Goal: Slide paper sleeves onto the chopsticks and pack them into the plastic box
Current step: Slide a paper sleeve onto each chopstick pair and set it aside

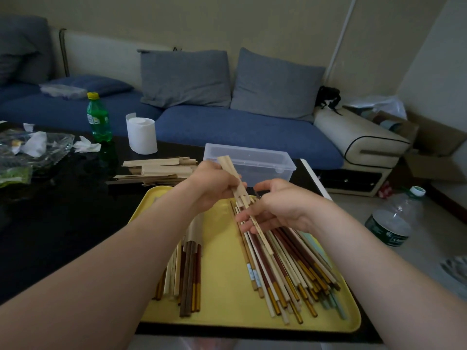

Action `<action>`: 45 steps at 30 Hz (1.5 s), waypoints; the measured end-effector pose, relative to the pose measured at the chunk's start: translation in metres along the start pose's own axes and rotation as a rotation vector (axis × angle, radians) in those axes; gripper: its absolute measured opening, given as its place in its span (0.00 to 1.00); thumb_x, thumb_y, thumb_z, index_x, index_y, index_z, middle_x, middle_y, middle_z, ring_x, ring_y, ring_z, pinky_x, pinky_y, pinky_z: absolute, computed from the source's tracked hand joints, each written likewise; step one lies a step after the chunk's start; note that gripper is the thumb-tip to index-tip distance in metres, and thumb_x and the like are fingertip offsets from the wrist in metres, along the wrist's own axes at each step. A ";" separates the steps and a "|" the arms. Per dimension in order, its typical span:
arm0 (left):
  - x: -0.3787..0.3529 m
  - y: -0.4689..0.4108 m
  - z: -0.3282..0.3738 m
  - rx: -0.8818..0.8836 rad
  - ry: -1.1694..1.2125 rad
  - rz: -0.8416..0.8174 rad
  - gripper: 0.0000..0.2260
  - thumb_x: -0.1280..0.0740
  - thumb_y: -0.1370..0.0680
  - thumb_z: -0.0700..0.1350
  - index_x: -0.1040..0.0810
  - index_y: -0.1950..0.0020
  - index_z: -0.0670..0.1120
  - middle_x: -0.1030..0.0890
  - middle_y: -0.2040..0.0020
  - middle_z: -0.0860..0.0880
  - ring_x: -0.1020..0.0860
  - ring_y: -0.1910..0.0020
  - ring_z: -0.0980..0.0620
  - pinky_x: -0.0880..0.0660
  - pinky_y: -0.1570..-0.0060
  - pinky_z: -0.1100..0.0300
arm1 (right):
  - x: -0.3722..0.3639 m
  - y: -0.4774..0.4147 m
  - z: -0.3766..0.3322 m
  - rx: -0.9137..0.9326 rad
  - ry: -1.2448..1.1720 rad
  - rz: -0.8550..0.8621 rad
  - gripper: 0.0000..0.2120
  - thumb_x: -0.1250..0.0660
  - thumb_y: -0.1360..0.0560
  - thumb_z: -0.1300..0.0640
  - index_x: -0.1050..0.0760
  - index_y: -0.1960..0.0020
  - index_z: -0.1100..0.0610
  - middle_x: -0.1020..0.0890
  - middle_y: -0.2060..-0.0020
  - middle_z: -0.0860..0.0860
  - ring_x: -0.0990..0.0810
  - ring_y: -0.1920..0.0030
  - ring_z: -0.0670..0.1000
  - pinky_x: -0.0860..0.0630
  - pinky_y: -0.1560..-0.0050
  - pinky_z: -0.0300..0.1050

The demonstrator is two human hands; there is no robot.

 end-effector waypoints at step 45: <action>-0.014 -0.002 -0.018 0.109 -0.372 -0.200 0.09 0.32 0.17 0.38 0.24 0.37 0.41 0.15 0.46 0.39 0.12 0.52 0.44 0.15 0.47 0.44 | 0.009 -0.010 0.024 -0.194 0.865 0.309 0.23 0.28 0.19 0.64 0.28 0.25 0.60 0.14 0.51 0.58 0.10 0.61 0.51 0.12 0.62 0.46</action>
Point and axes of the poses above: each hand's wrist, its own y-axis away from the middle knuckle, its own x-axis out of the back of the hand, z = x × y, the point moved 5 cm from there along -y, towards the middle knuckle
